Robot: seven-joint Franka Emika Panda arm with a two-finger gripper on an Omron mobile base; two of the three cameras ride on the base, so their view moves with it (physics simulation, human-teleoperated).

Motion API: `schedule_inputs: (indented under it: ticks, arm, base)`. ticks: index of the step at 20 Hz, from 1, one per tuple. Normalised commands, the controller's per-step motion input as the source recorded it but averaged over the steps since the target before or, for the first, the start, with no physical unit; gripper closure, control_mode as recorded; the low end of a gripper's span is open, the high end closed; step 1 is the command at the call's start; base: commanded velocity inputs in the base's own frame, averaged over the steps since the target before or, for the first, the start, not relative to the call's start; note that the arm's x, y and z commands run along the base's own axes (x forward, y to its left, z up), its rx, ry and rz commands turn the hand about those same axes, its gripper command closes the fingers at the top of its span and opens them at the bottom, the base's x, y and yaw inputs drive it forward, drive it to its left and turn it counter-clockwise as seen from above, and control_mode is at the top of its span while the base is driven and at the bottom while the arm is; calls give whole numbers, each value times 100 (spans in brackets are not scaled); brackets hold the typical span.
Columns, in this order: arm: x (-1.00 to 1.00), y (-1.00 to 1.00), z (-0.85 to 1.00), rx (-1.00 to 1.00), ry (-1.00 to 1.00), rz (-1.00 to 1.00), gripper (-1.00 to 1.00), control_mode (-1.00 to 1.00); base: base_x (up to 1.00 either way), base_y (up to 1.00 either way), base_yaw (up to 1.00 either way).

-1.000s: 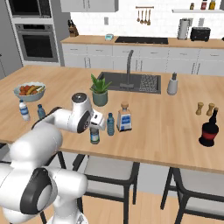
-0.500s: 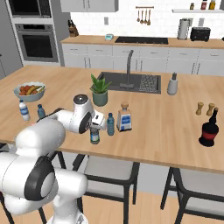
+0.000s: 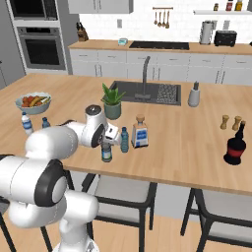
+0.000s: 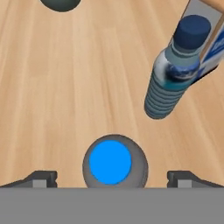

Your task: Move the plastic bottles in the middle to the plastics group, and the glass bottles in the middle to the glass group.

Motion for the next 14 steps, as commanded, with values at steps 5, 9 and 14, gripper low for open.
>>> schedule_inputs:
  ticks: [5, 9, 14]
  arm:
    - [12, 0, -23, -1, 0, 0, -100, -100]
    - [6, 0, -16, 0, 0, 0, -100, -100]
    - [0, 0, -1, 0, 0, 0, 100, -100]
  base:
    - [0, 0, 0]
    - [0, 0, 0]
    - [0, 0, 0]
